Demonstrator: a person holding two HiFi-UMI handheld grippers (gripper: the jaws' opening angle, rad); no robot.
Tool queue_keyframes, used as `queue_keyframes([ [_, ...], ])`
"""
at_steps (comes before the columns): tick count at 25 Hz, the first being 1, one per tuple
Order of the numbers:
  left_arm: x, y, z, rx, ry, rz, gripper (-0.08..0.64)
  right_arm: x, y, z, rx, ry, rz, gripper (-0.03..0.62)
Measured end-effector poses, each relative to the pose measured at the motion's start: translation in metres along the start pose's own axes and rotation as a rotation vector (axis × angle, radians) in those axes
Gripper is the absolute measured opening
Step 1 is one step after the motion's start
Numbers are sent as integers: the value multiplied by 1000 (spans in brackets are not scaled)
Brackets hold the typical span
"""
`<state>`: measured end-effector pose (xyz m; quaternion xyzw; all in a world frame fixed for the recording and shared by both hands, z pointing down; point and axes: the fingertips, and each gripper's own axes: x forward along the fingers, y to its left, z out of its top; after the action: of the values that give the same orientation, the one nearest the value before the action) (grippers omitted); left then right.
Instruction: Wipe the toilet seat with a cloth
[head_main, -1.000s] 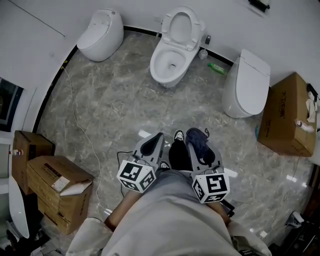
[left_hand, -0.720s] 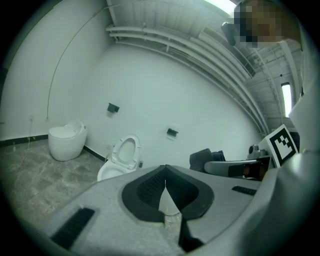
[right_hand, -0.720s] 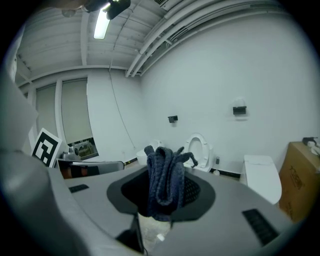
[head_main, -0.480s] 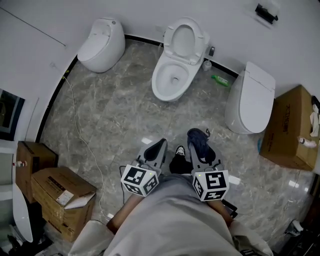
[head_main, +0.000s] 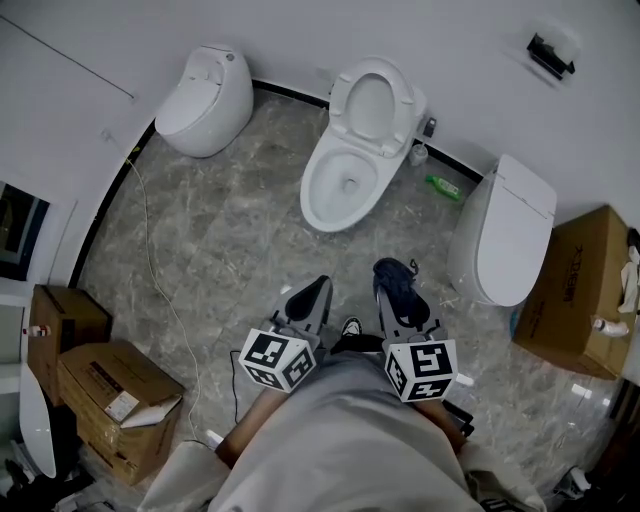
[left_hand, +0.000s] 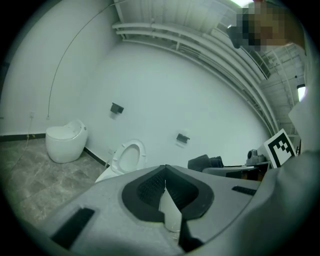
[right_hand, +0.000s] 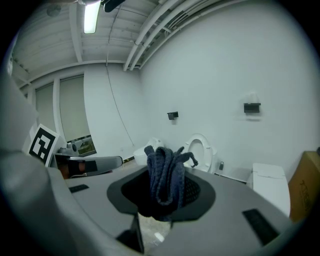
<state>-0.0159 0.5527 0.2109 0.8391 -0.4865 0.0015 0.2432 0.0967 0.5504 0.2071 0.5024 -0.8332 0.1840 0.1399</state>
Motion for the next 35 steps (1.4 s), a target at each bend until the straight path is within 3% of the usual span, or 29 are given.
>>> queue_keyframes([
  [3, 21, 1, 10, -3, -15, 16, 9, 15, -16, 8, 2, -7, 23, 104],
  [9, 34, 8, 23, -95, -71, 67, 9, 33, -21, 8, 20, -9, 102, 104],
  [16, 33, 17, 27, -47, -52, 103, 9, 44, -18, 10, 17, -1, 143, 104],
  [22, 59, 26, 21, -56, 3, 57, 9, 58, -39, 10, 32, 14, 71, 106],
  [30, 113, 62, 42, 0, 79, -37, 9, 100, -65, 35, 68, -10, -50, 106],
  [35, 143, 101, 68, -4, 97, -62, 9, 143, -68, 56, 100, -10, -103, 106],
])
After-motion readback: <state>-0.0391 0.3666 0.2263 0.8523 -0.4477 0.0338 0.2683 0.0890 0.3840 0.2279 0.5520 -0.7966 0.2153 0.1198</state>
